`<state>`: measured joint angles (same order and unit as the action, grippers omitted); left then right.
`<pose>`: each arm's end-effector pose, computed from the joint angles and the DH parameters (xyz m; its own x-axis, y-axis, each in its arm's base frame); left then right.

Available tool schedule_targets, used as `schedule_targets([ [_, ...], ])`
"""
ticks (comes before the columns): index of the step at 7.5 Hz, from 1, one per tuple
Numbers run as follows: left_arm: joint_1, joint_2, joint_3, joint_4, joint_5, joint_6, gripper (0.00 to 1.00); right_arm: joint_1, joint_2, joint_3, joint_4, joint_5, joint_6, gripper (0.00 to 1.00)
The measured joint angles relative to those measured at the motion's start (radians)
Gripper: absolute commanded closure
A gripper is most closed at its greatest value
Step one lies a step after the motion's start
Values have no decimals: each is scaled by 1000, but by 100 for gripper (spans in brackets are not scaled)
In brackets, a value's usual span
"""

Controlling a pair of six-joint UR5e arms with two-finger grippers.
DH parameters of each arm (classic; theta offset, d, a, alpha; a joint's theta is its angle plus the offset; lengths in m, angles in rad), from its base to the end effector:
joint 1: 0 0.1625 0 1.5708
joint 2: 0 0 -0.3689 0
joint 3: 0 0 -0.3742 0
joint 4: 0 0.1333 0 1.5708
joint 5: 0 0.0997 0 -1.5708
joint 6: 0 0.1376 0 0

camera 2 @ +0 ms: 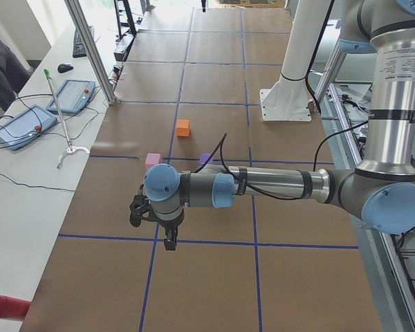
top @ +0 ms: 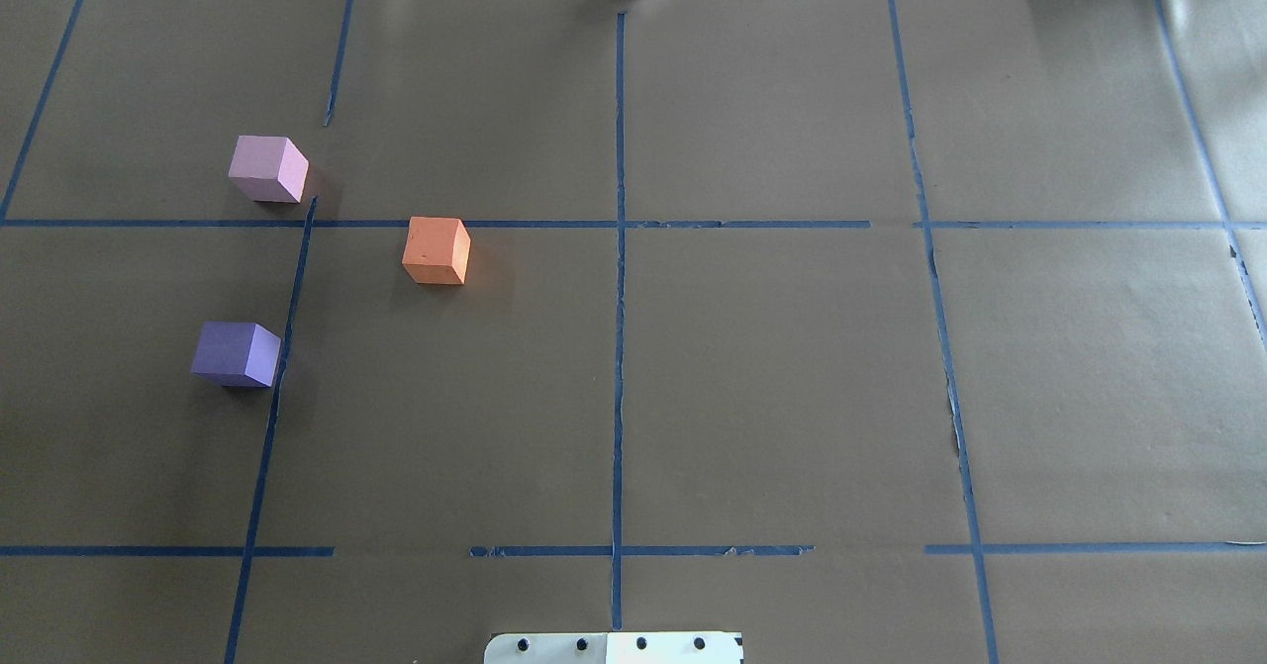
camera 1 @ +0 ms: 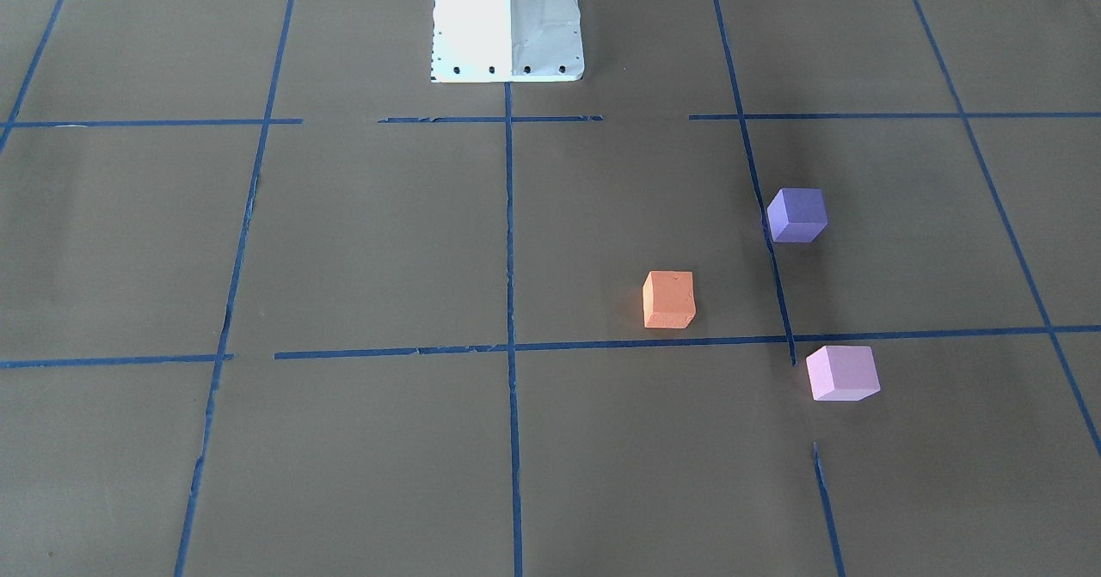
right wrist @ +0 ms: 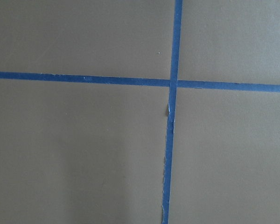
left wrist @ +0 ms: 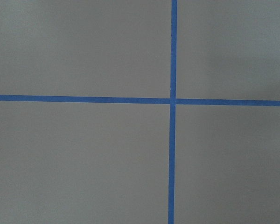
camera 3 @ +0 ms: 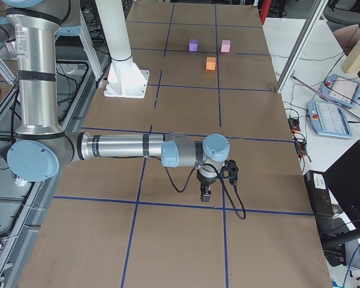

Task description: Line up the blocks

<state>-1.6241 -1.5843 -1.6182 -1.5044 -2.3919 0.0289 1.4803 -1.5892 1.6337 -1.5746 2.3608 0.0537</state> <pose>-0.0580 -0.4753 0.6029 0.6815 -0.0114 -0.7317 0.0336 0.9993 0.0157 -0.0071 -0.4719 0.6074 0.7022 -0.0389 0.7109 0.0527 0.9986 0.0025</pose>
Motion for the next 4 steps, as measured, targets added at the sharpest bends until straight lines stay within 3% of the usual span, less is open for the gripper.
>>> schedule_targets([
  [4, 8, -6, -11, 12, 0, 4, 0, 0, 0, 0, 0, 0, 0, 0],
])
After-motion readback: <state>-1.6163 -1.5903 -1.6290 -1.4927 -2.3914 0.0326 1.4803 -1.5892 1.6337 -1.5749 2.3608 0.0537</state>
